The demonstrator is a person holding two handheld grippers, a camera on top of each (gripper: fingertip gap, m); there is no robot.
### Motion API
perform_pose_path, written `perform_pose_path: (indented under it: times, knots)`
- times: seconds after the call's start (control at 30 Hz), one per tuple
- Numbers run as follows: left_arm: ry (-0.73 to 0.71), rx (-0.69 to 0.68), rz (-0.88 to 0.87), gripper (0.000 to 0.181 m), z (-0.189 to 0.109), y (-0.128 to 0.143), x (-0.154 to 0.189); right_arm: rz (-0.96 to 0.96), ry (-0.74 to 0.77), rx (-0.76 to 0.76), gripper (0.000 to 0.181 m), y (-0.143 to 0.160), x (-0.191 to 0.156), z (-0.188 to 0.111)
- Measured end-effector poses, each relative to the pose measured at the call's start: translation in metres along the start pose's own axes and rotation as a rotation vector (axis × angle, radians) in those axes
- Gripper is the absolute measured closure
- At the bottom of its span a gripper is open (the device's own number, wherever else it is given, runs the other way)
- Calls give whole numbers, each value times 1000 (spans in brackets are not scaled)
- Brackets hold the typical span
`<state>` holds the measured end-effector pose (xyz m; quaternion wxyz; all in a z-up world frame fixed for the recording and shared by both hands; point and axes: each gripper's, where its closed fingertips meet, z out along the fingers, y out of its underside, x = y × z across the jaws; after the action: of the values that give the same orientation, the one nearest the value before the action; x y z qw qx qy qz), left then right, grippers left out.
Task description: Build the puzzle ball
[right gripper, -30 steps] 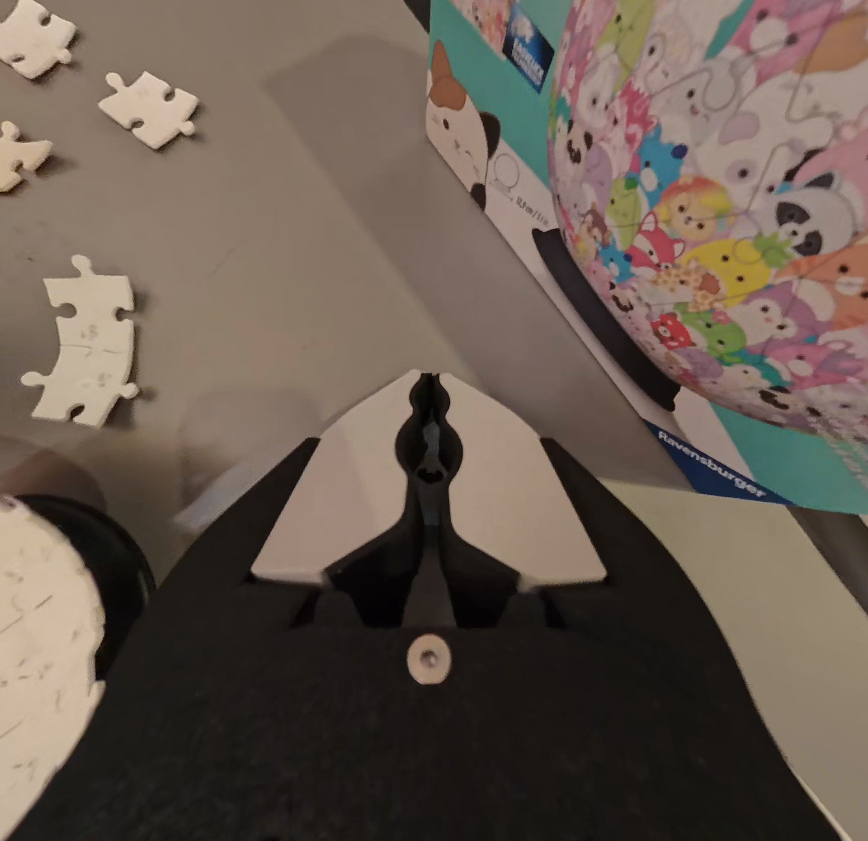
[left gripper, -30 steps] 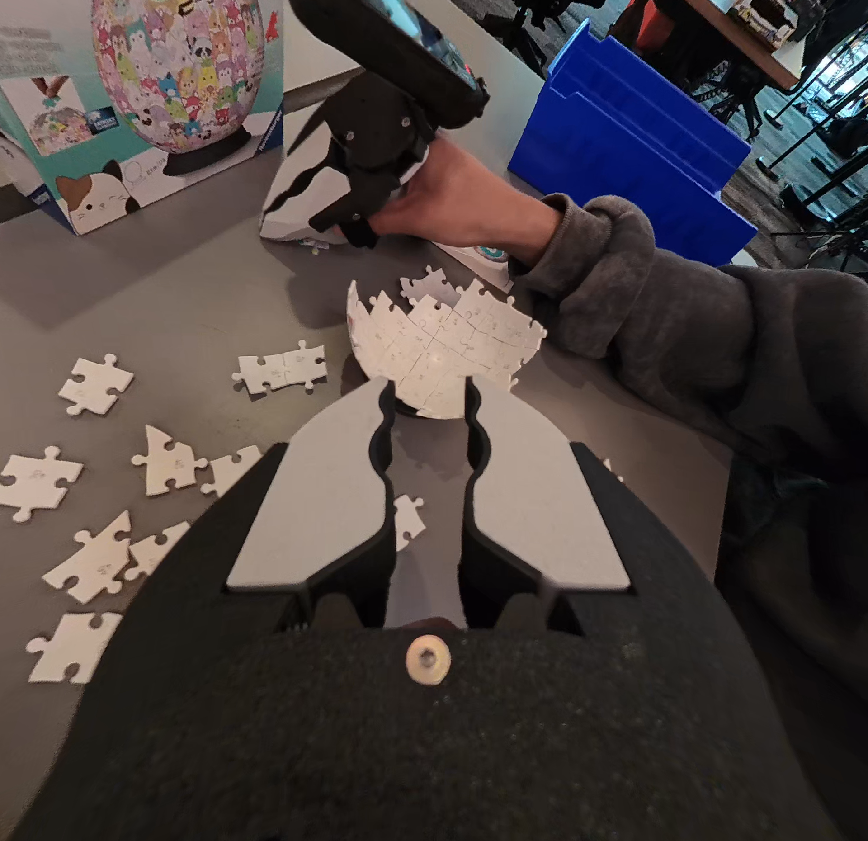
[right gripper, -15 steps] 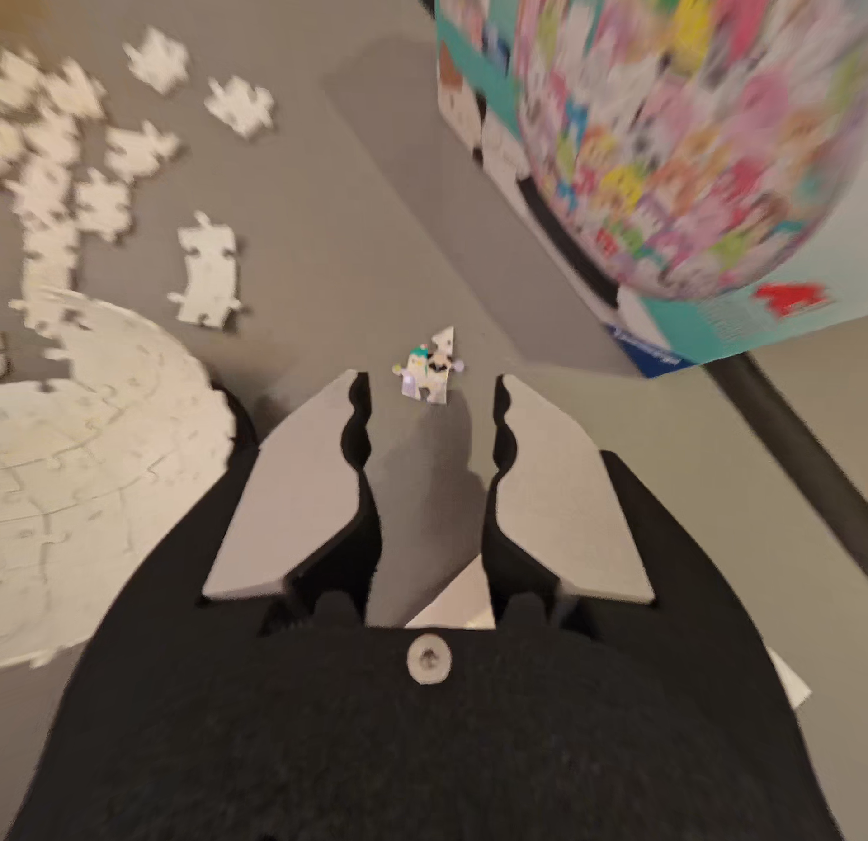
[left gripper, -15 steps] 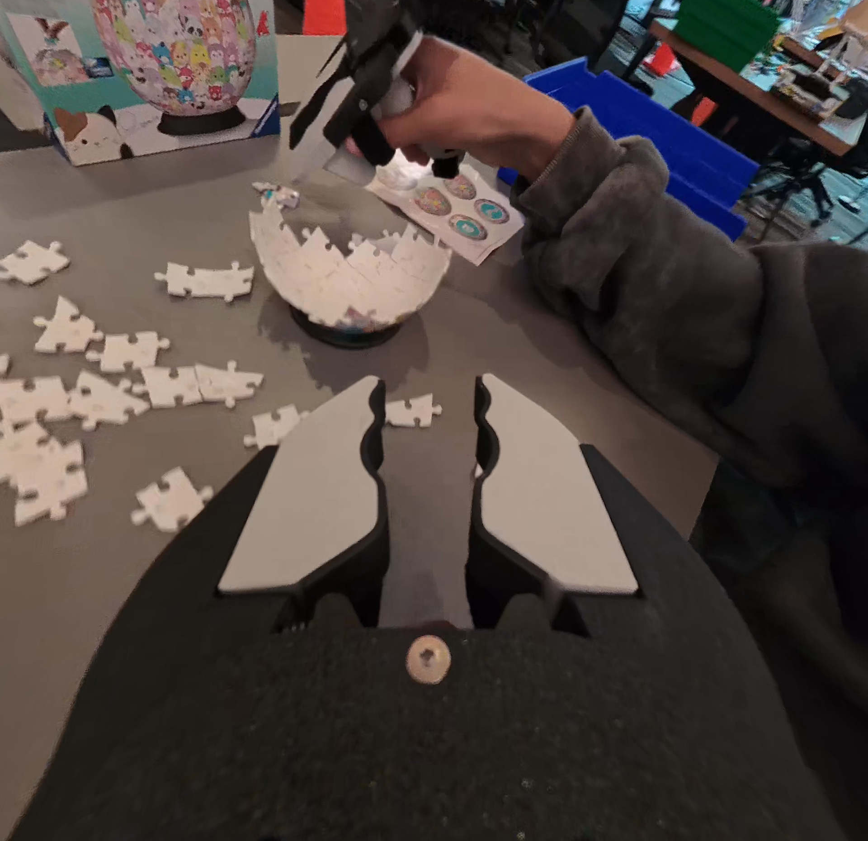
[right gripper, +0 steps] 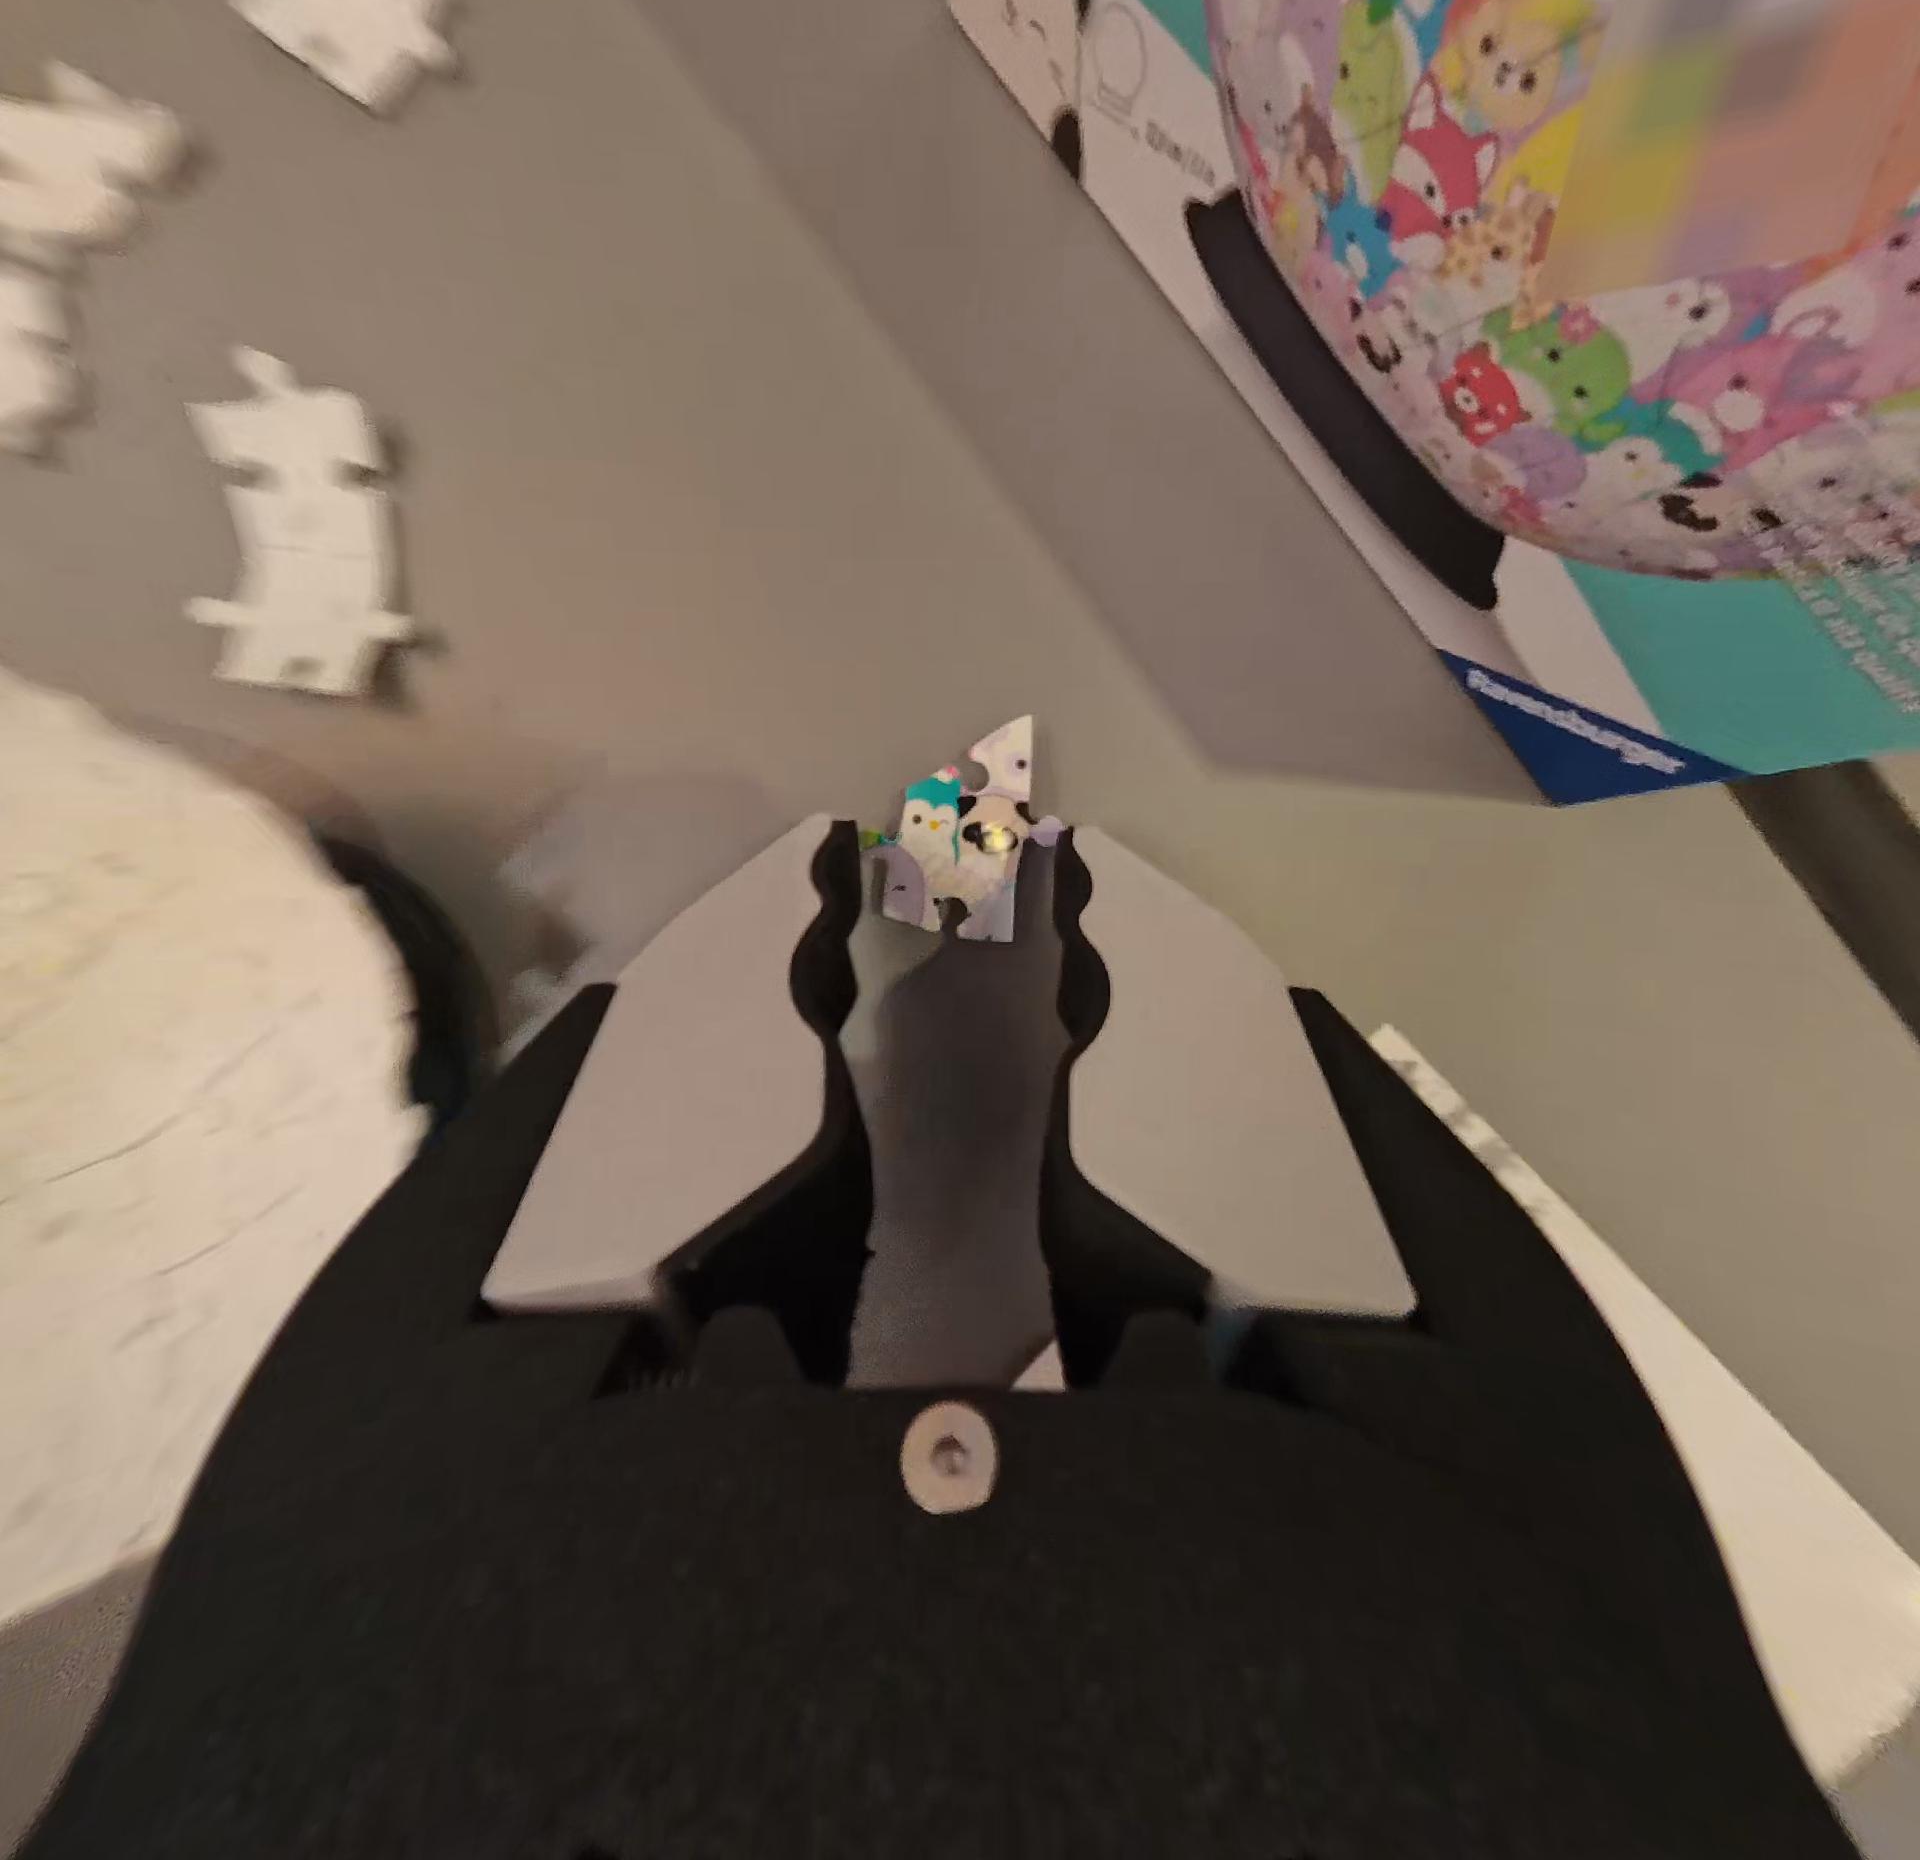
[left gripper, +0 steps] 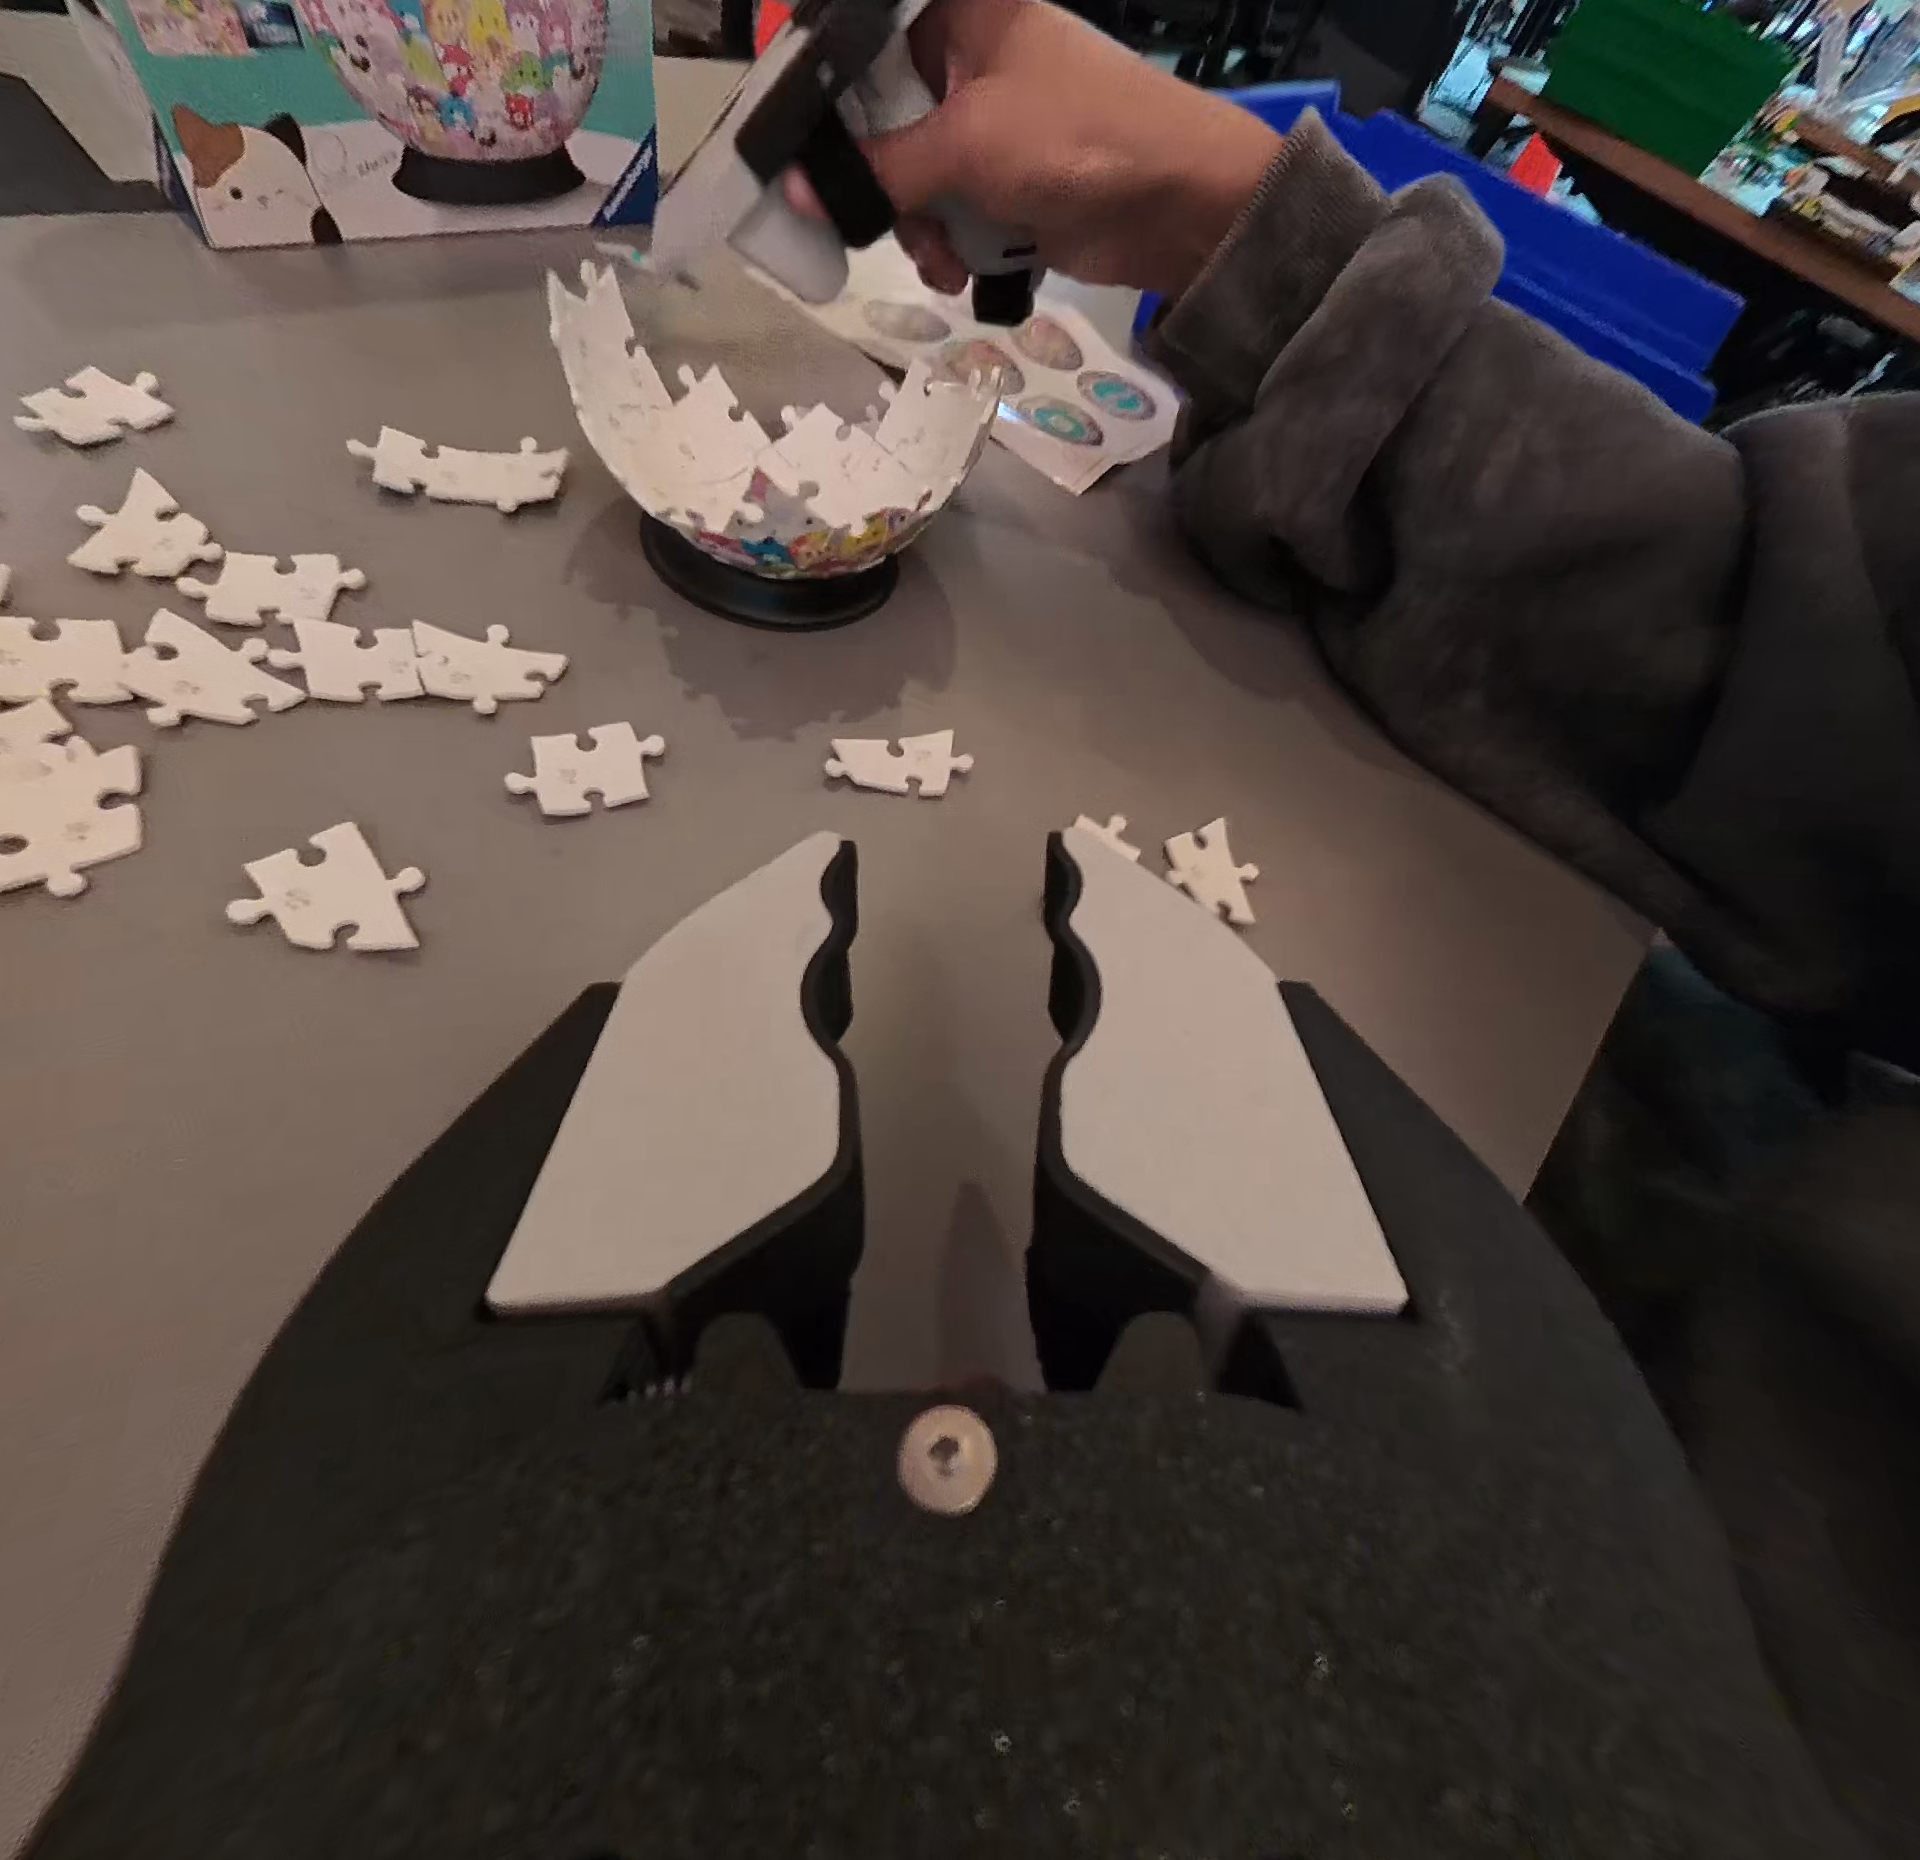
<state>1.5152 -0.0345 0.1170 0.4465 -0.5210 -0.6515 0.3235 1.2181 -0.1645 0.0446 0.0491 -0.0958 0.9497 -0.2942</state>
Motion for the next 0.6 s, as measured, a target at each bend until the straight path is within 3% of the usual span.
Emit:
perform_pose_path:
  times: [0.07,0.1,0.2,0.27,0.4,0.47,0.6]
  knots:
    - [21,56,10,147,-5,-11,2,63,-243,151,146,-22,-30,-29]
    - [40,91,16,148,-8,-18,4,95,-435,259,146,-40,-56,-56]
    - [174,257,-48,150,-27,-50,17,97,-1139,565,146,-80,-148,-175]
    - [242,383,-91,150,-46,-78,20,19,-1471,589,146,-75,-198,-229]
    - [342,543,7,153,-82,-137,37,35,-1772,444,146,-70,-264,-253]
    - [355,478,136,153,-83,-147,50,62,-1896,384,147,-69,-285,-258]
    - [330,346,288,149,-79,-142,66,93,-1998,264,148,-63,-319,-253]
